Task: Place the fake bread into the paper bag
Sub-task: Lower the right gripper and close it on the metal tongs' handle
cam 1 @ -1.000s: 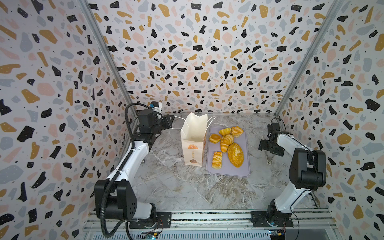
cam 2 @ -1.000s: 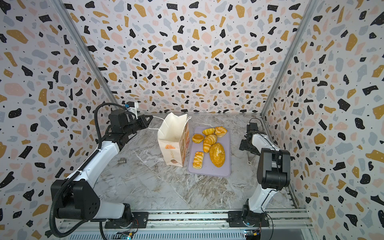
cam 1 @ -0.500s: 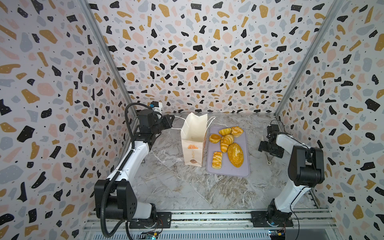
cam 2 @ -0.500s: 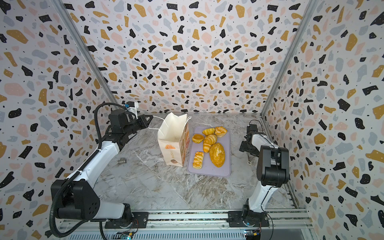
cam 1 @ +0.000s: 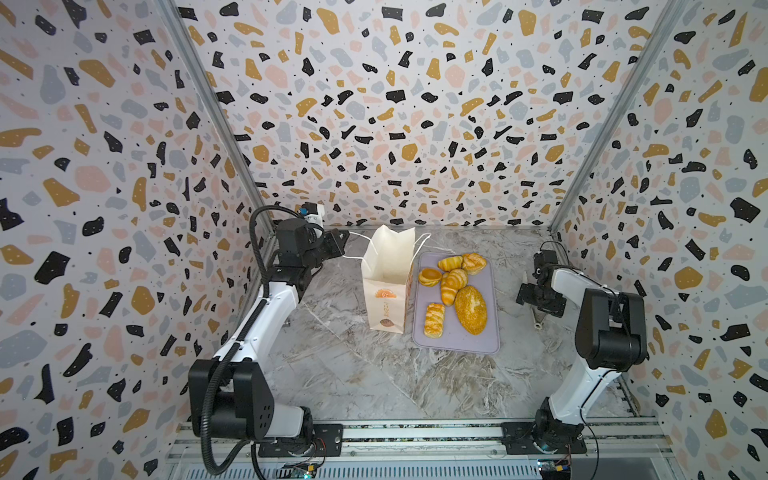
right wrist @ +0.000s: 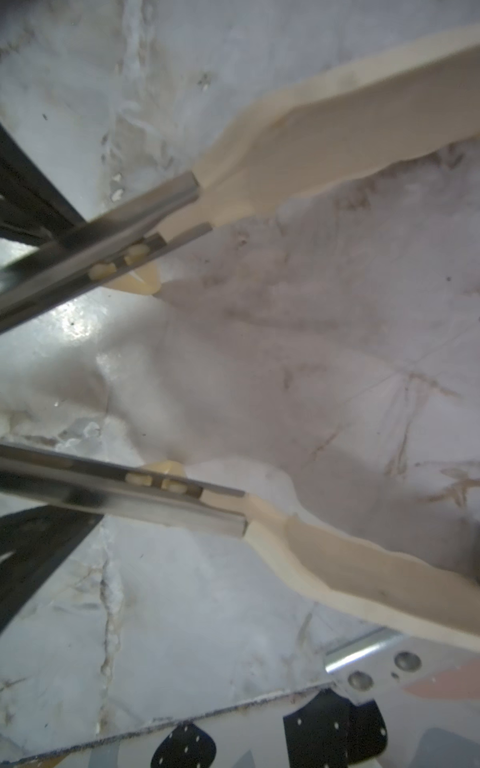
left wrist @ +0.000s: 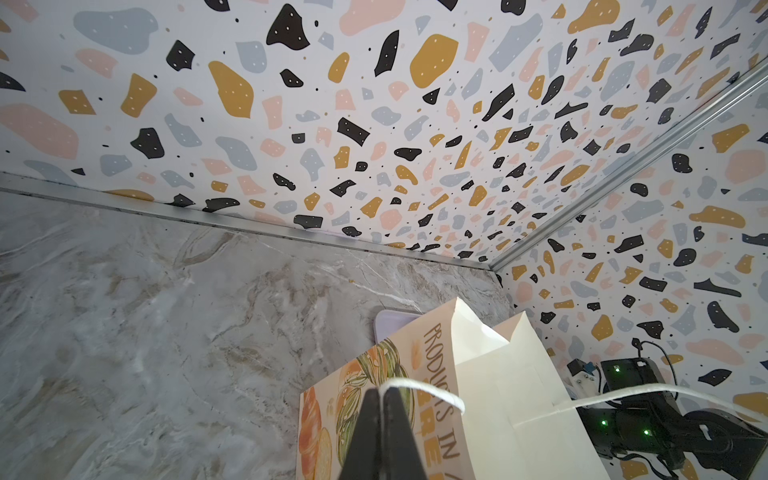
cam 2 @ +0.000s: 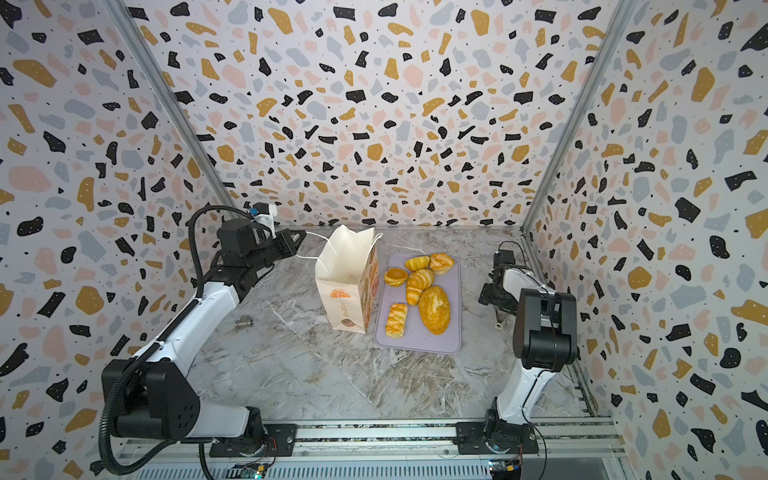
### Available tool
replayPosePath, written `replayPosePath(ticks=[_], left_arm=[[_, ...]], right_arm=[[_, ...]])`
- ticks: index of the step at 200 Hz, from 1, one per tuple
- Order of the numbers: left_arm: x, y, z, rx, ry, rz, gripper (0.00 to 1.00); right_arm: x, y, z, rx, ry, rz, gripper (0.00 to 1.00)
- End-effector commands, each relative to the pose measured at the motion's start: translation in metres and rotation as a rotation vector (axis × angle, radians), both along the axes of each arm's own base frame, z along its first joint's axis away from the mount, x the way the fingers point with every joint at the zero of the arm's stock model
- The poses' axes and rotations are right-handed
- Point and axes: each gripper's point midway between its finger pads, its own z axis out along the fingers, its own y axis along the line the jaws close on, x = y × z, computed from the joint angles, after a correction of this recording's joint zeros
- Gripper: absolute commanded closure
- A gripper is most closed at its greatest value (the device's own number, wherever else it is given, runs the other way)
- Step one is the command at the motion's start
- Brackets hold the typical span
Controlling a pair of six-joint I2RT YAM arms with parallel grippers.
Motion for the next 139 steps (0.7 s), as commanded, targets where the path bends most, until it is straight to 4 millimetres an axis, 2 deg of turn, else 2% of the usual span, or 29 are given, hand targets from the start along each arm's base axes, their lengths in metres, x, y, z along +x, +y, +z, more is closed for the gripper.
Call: replayPosePath(ticks=[1,34,93,139], left_arm=[[-0.004,-0.004,0.012,-0.005,-0.043,-0.016,1.0],[-0.004,-0.004,0.012,-0.005,-0.042,-0.015,1.0],[-0.004,-0.004,0.011,-0.005,-0.042,-0.014,1.0],[-0.004,-0.004,0.011,-0.006,-0.041,-0.015,1.0]], right_arm=[[-0.005,-0.001,-0.006,0.004,0.018,-0.011,0.06],[-0.008,0.0,-0.011,0.007,0.03,0.0,0.08],[-0.007,0.005,-0.005,0.026,0.004,0.027,0.21],[-0.006,0.007,0.015,0.025,-0.04,0.047,0.31]])
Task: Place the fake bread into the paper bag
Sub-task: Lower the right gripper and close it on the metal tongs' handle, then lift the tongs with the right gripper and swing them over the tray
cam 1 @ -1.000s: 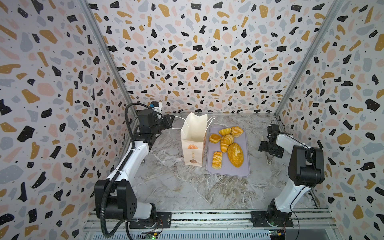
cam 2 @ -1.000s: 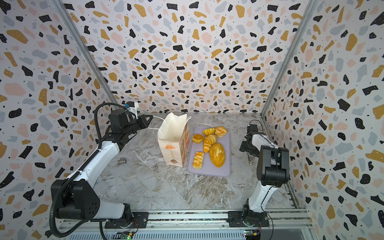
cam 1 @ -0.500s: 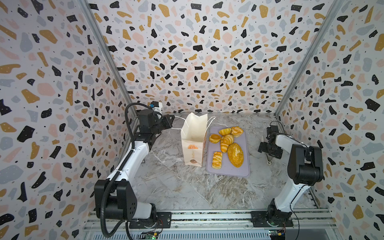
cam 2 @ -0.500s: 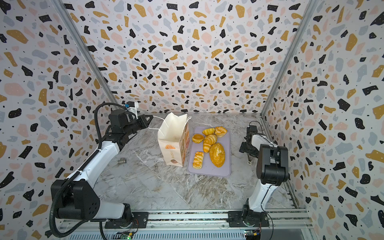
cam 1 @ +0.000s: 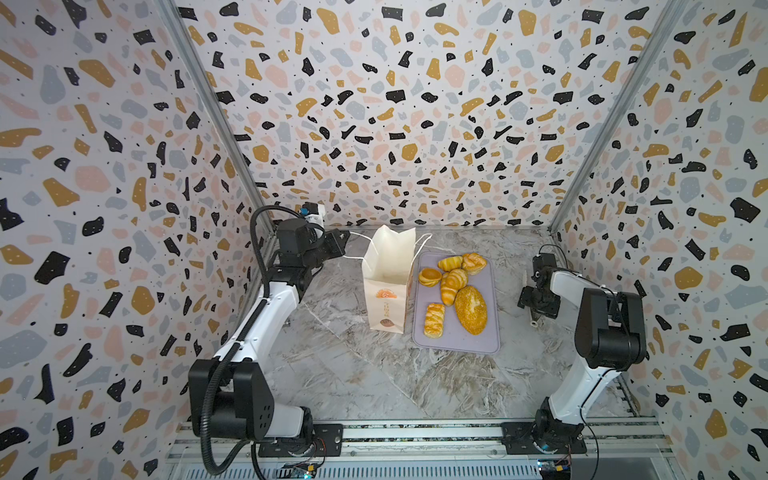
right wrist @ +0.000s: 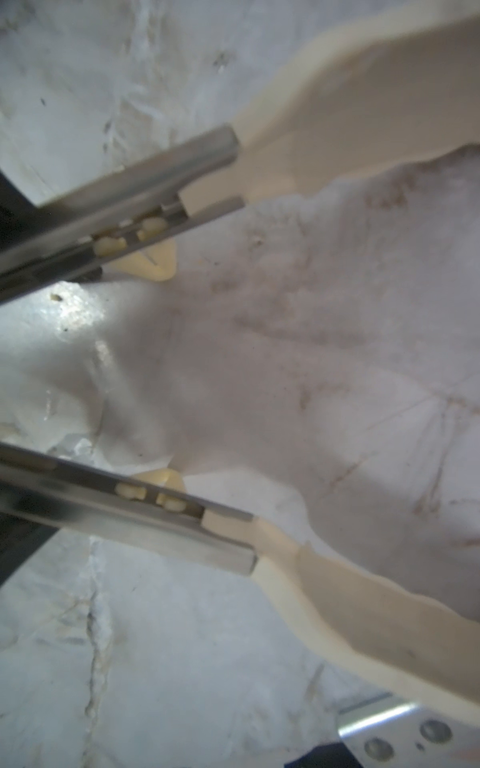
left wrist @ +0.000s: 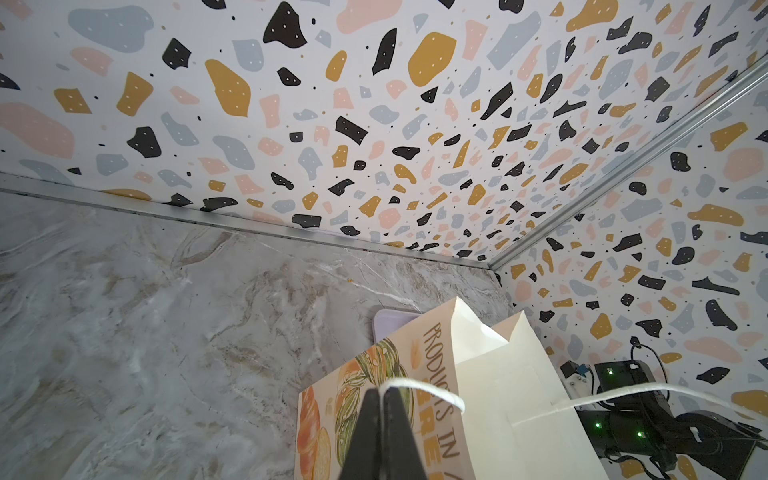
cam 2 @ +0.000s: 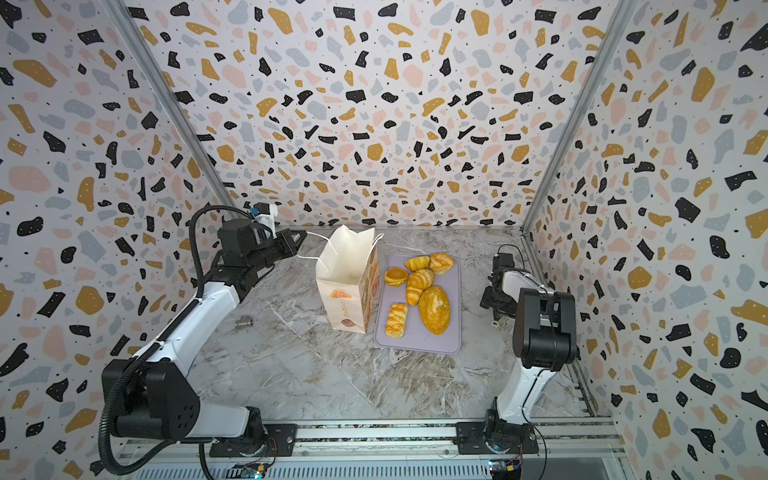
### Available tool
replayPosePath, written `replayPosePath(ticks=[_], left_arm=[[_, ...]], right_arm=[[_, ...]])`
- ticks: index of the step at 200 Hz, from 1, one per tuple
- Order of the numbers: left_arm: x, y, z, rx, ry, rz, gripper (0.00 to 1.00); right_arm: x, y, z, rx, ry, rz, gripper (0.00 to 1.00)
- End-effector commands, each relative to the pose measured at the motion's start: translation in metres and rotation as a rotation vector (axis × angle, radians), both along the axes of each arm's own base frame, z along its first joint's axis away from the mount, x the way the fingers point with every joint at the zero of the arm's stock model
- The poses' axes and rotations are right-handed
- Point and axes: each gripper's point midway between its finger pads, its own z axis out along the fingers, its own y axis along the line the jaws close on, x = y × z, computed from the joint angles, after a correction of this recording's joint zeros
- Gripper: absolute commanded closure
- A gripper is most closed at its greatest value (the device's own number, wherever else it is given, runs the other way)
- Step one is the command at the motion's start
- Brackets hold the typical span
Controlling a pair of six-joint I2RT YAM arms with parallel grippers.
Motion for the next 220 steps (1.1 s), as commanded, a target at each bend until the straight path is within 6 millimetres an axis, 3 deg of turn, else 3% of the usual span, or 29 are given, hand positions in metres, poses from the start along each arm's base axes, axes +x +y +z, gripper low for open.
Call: replayPosePath(ticks=[1,53,124,189,220], left_arm=[[-0.003,-0.002,0.012,-0.006,-0.042,-0.011,1.0],[-0.005,-0.003,0.014,-0.01,-0.048,-0.013,1.0],[-0.005,-0.002,0.015,-0.009,-0.051,-0.011,1.0],[-0.005,-0.002,0.016,-0.013,-0.055,-0.01,1.0],[-0.005,-0.002,0.016,-0.015,-0.053,-0.005,1.0]], right_arm=[[-0.002,0.001,0.026,0.002,-0.05,0.014,0.31],[-0.006,0.007,0.067,0.005,-0.149,0.068,0.38],[-0.02,0.023,0.101,-0.002,-0.213,0.164,0.39],[-0.03,0.064,0.15,0.031,-0.317,0.287,0.4],[-0.037,0.095,0.173,0.095,-0.412,0.394,0.4]])
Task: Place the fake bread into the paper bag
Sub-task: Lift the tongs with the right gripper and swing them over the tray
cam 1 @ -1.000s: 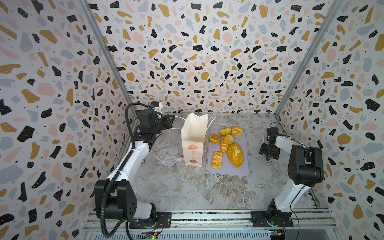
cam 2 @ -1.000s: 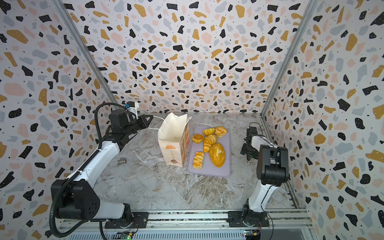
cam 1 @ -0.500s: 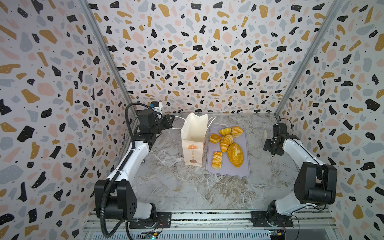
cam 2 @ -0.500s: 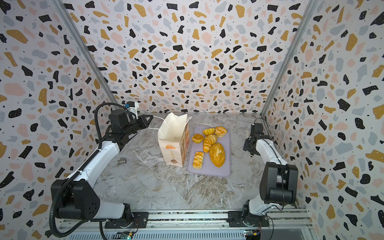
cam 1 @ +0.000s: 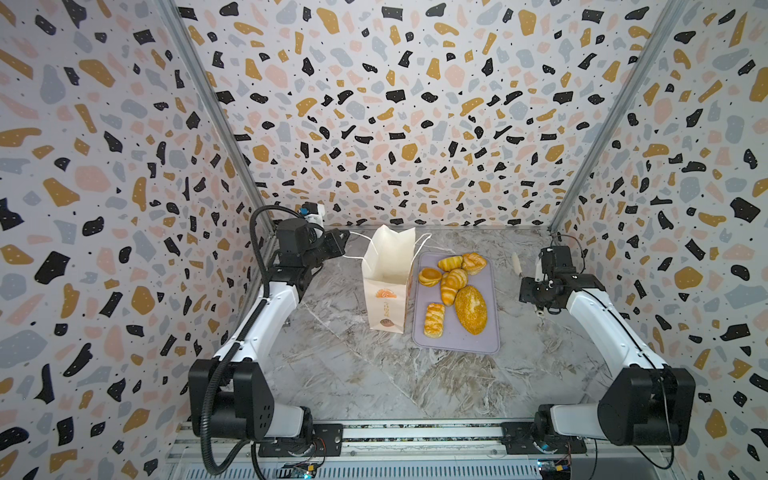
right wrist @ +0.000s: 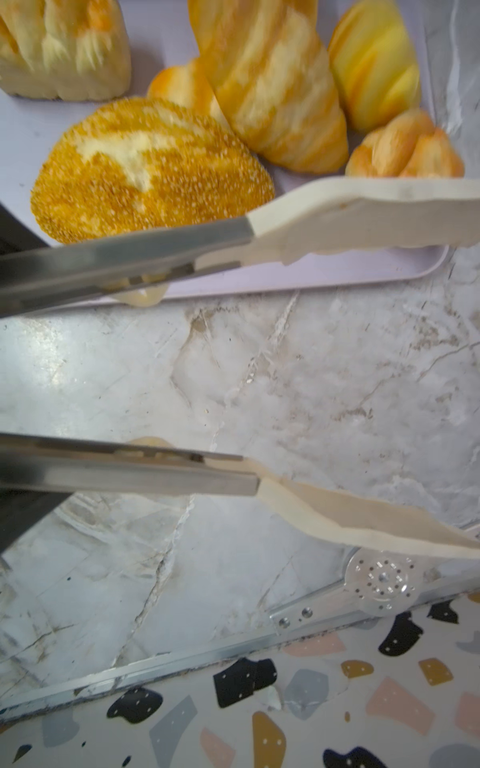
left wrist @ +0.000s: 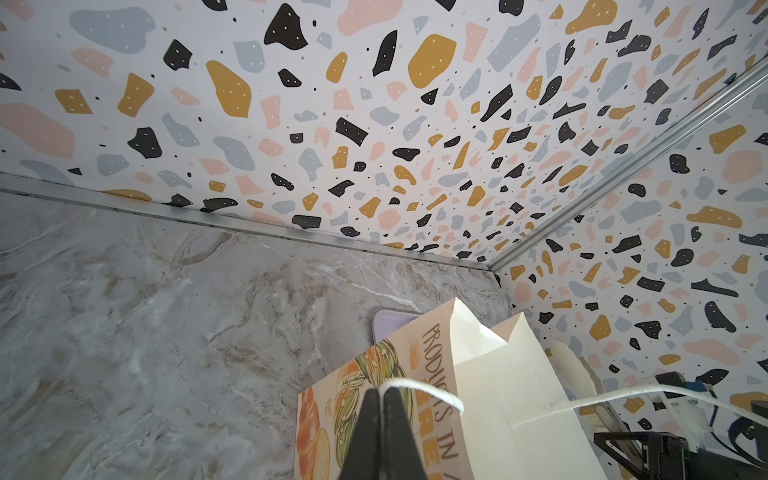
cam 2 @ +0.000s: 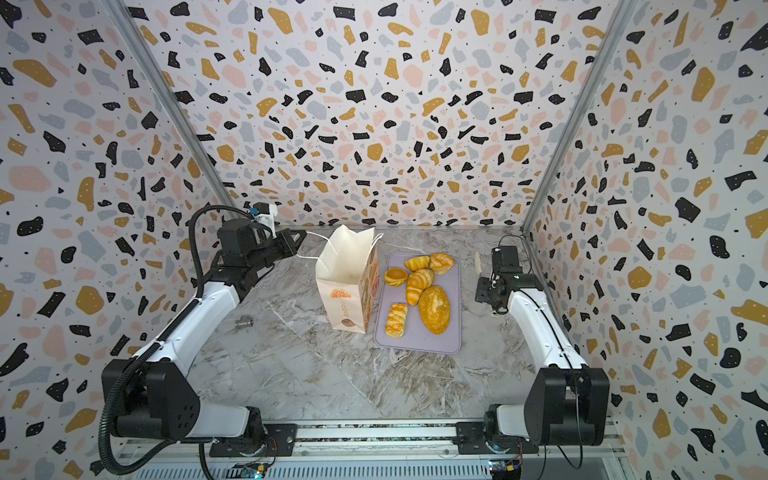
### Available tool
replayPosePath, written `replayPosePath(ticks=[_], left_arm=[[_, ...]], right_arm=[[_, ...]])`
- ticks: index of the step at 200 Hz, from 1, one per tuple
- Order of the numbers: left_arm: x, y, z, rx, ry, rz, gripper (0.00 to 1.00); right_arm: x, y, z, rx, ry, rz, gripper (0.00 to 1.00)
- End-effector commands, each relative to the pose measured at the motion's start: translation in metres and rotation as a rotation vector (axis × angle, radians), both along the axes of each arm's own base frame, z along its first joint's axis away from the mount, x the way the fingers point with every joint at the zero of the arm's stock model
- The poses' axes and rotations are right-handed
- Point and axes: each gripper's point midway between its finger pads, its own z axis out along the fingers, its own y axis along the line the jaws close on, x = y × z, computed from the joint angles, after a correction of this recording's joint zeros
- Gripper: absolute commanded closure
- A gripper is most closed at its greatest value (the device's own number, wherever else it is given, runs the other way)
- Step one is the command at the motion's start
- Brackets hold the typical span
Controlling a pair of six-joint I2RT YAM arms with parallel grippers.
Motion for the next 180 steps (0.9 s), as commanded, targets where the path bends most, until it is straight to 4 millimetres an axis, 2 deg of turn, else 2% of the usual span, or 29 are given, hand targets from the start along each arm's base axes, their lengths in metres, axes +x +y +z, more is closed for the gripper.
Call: replayPosePath(ticks=[1,47,78,110,150,180], left_arm=[[-0.006,-0.002,0.016,-0.011,-0.053,-0.006,1.0],[-0.006,-0.001,0.015,-0.006,-0.053,-0.001,1.0],[-0.005,-0.001,0.015,-0.006,-0.052,-0.001,1.0],[-0.006,-0.001,0.015,-0.006,-0.055,-0.001,1.0],[-0.003,-0.002,0.009,-0.012,-0.043,0.0,1.0],[-0.005,-0.004,0.013,-0.026,-0.053,-0.006,1.0]], right_arm=[[-0.005,0.023,0.034,0.044,-0.104,0.094,0.4],[-0.021,0.039,0.077,0.085,-0.214,0.162,0.39],[-0.03,0.049,0.093,0.122,-0.229,0.199,0.39],[-0.041,0.058,0.097,0.154,-0.23,0.214,0.39],[-0.057,0.057,0.093,0.187,-0.213,0.157,0.4],[-0.074,0.069,0.095,0.234,-0.238,0.175,0.4]])
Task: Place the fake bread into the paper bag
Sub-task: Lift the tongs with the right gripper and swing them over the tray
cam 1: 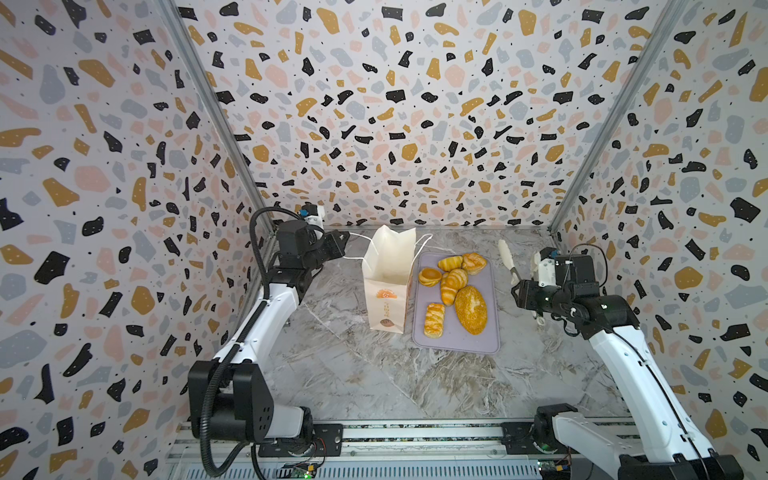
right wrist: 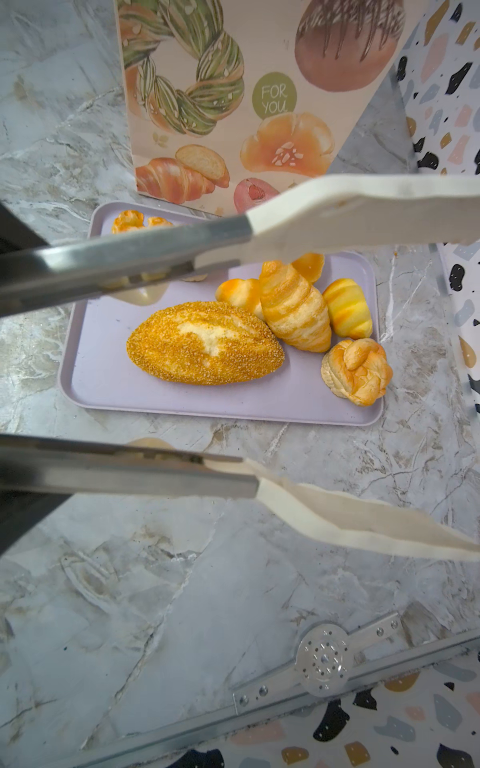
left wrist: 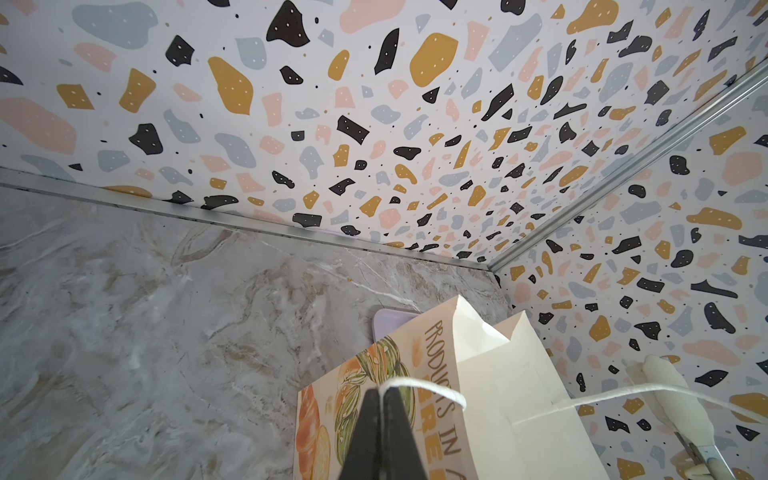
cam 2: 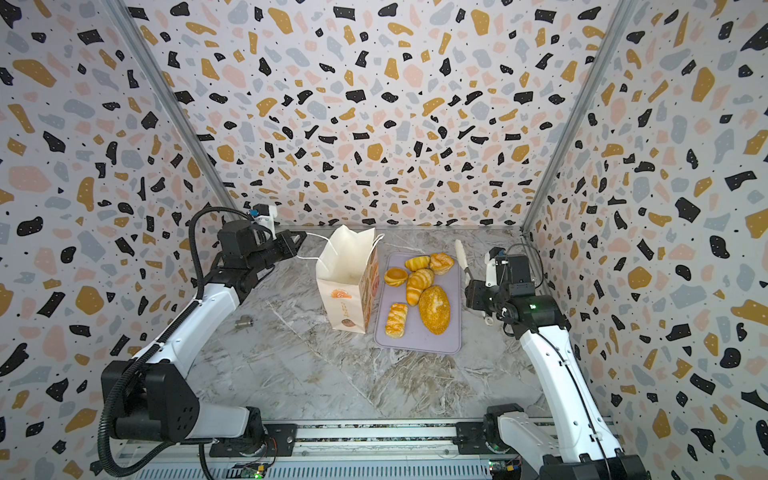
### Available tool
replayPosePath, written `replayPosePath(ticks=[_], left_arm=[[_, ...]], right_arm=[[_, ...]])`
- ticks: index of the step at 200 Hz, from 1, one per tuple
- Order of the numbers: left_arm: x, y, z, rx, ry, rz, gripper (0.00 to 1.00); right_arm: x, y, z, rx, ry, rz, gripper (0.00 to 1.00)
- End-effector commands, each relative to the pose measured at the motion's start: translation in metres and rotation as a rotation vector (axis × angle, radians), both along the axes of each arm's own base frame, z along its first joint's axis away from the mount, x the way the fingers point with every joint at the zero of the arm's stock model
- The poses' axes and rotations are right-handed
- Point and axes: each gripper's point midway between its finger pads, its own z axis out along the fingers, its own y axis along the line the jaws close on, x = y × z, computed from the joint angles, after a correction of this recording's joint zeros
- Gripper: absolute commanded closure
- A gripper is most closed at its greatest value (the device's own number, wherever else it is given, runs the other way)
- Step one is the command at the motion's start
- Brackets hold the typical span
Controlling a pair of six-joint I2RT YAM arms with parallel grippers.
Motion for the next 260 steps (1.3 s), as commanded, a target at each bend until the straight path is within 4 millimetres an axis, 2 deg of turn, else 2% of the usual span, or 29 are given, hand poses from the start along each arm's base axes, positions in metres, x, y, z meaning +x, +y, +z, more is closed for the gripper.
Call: replayPosePath(ticks=[1,50,92,121,178,202,260], left_arm=[[-0.003,-0.004,0.014,-0.018,-0.051,-0.009,1.0],[-0.001,-0.002,0.012,-0.002,-0.05,0.005,1.0],[-0.001,-0.001,0.01,0.002,-0.048,0.008,1.0],[0.001,-0.002,0.007,0.009,-0.039,0.011,1.0],[-0.004,0.003,0.016,0.042,-0.075,0.031,1.0],[-0.002,0.005,0.012,0.076,-0.068,0.041,1.0],[-0.002,0.006,0.011,0.085,-0.072,0.038,1.0]], right_arm=[[-0.016,0.008,0.011,0.056,-0.035,-0.001,0.4],[-0.04,0.018,0.002,0.073,0.005,0.029,0.4],[-0.052,0.022,0.0,0.071,0.013,0.045,0.4],[-0.057,0.014,-0.016,0.007,0.063,0.025,0.39],[-0.067,0.029,-0.053,-0.033,0.163,0.137,0.38],[-0.069,0.036,-0.065,-0.046,0.193,0.179,0.38],[-0.07,0.035,-0.087,-0.106,0.279,0.165,0.35]])
